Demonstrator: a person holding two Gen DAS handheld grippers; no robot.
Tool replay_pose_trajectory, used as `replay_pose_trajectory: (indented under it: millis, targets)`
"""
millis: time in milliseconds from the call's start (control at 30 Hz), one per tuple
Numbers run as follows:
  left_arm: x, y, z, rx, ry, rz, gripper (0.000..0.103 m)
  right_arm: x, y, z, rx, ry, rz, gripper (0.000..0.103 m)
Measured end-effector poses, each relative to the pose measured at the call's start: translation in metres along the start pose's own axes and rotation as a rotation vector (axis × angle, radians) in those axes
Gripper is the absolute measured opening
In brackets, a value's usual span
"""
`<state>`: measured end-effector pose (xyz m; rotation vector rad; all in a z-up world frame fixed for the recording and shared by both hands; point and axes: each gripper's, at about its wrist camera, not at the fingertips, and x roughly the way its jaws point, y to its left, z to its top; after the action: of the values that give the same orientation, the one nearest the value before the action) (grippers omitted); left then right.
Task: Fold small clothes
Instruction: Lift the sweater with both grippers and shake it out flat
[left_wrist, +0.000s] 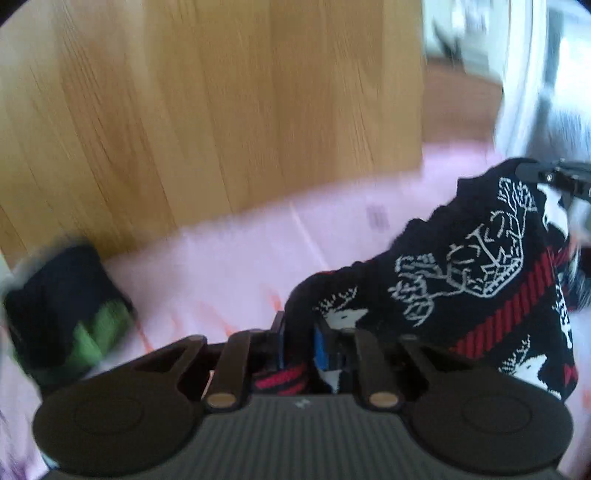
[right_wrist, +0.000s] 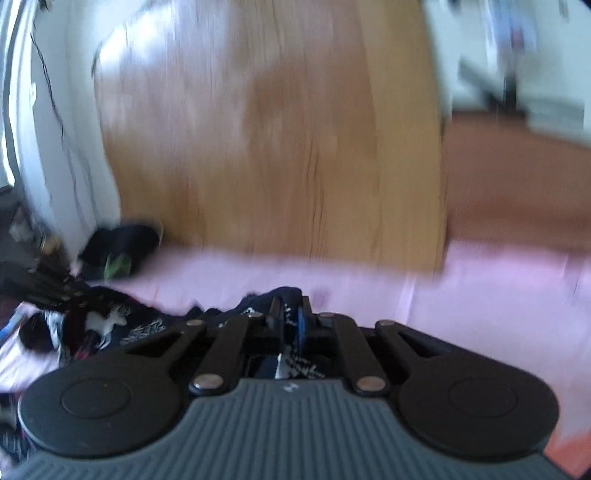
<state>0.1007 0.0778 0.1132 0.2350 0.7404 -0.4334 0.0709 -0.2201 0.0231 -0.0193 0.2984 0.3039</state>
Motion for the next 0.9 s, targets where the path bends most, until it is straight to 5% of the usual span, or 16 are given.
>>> replay_pose_trajectory:
  millis: [67,167,267,333,467,600,633,700,767,900]
  targets:
    - [-0.008,0.002,0.026,-0.013,-0.098,0.078,0.014,0.001,-0.003,0.03,-0.038,-0.094,-0.034,0.009]
    - [0.022,0.006,0.062,-0.069,-0.149,0.303,0.021,0.03,-0.012,0.067,-0.003,-0.158,-0.054,0.012]
    - [0.079,0.015,0.071,-0.123,-0.012,0.486,0.024,0.086,-0.017,0.073,0.039,-0.096,-0.164,0.03]
    - [0.091,0.023,0.054,-0.161,0.056,0.443,0.024,0.097,-0.018,0.063,0.076,-0.043,-0.189,0.03]
    - [0.048,0.029,0.001,-0.173,0.025,0.321,0.024,0.043,-0.023,0.017,0.179,-0.038,0.035,0.032]
    - [-0.017,0.042,-0.058,-0.239,-0.043,0.124,0.065,-0.015,-0.025,-0.046,0.25,0.054,0.244,0.047]
    - [-0.03,0.039,-0.072,-0.263,-0.052,0.088,0.082,-0.025,-0.021,-0.057,0.261,0.072,0.275,0.051]
    - [-0.053,0.036,-0.107,-0.319,-0.062,0.025,0.097,-0.046,-0.01,-0.077,0.247,0.084,0.309,0.057]
    - [-0.074,0.039,-0.133,-0.373,-0.045,-0.012,0.097,-0.056,0.002,-0.09,0.213,0.103,0.322,0.072]
    - [-0.086,0.037,-0.174,-0.528,-0.026,-0.102,0.098,-0.039,0.031,-0.1,0.075,0.206,0.329,0.073]
